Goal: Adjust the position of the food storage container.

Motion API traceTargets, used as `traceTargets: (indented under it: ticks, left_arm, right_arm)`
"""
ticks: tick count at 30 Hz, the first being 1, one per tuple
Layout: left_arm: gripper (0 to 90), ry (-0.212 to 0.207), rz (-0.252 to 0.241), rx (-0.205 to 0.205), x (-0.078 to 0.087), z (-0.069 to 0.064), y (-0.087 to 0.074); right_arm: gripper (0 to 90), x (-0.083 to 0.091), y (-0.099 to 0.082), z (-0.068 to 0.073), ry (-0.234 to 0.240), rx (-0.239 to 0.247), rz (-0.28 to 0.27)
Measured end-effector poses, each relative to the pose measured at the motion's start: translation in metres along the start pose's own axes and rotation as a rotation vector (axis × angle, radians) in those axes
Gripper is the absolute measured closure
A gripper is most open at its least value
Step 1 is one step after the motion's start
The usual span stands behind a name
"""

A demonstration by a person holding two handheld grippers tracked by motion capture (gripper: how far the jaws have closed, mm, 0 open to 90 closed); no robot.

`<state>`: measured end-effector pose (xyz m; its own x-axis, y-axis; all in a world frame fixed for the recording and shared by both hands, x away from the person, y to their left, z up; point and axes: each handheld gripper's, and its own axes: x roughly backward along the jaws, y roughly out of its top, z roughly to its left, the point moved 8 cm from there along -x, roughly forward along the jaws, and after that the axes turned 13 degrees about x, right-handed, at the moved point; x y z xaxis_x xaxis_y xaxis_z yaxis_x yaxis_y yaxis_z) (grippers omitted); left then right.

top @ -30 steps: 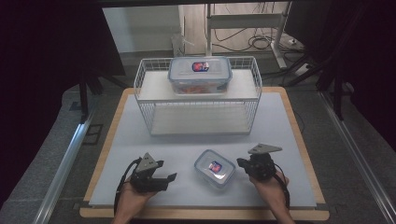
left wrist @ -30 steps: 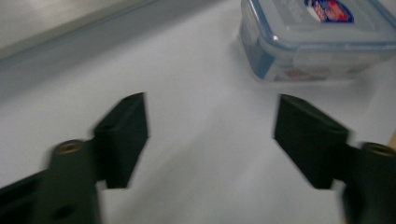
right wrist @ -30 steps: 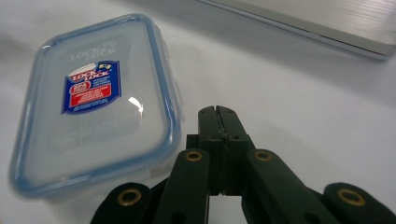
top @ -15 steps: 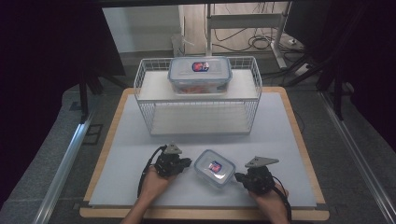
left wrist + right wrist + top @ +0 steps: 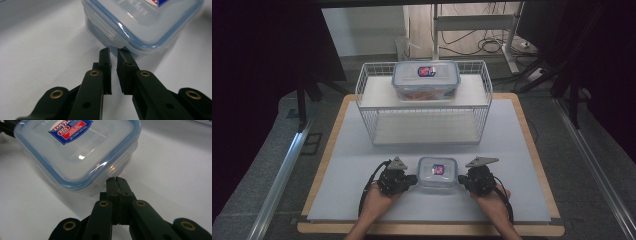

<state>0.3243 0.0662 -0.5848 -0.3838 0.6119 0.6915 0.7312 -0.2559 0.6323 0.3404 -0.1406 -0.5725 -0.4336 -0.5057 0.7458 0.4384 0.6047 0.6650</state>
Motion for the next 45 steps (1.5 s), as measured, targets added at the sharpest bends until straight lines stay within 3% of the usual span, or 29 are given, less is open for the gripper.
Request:
traceTargets:
  ticks: [1,5,7,9,12,21,24,28,31,33,34,37,45]
  left_arm:
    - [79.8,0.037,-0.007,0.012,0.0,0.006,0.004]
    - [79.8,0.075,-0.021,0.041,-0.003,0.017,0.011]
    - [79.8,0.068,-0.031,0.052,-0.006,0.023,0.015]
    - [79.8,0.028,-0.039,0.07,-0.008,0.022,0.017]
    - [82.1,0.048,-0.027,0.043,-0.009,0.019,0.015]
    - [84.5,0.098,-0.007,0.046,0.007,0.017,-0.001]
    - [83.6,0.101,-0.005,0.046,0.008,0.017,-0.001]
    - [75.3,0.115,-0.016,0.046,0.015,0.02,-0.001]
    - [61.6,0.17,-0.045,0.028,0.028,0.022,-0.001]
    - [52.6,0.18,-0.069,-0.004,0.038,0.021,-0.003]
    - [43.3,0.183,-0.078,-0.017,0.041,0.021,-0.004]
    - [36.8,0.19,-0.104,-0.04,0.049,0.018,-0.008]
    - [11.0,0.168,-0.136,-0.014,0.057,0.014,-0.02]
  right_arm:
    - [89.7,0.0,0.001,-0.002,0.012,-0.004,-0.003]
    - [89.7,-0.002,0.005,-0.013,-0.022,-0.004,0.002]
    - [89.7,-0.007,0.008,-0.018,-0.015,-0.024,-0.003]
    - [89.7,-0.013,0.011,-0.019,-0.003,-0.04,-0.007]
    - [89.7,-0.015,0.013,-0.016,-0.002,-0.037,-0.005]
    - [89.8,-0.013,0.014,0.005,0.023,0.003,0.004]
    - [89.8,-0.013,0.014,0.01,0.009,0.032,0.016]
    - [89.5,-0.009,0.013,0.008,0.015,0.047,0.009]
    - [84.1,0.0,0.01,0.004,-0.004,0.092,0.003]
    - [77.5,0.007,0.006,0.001,-0.006,0.115,0.001]
    - [70.0,0.013,0.003,0.0,0.003,0.125,-0.014]
    - [62.6,0.018,0.002,-0.001,0.01,0.138,-0.026]
    - [34.1,0.03,0.001,-0.001,0.012,0.126,-0.103]
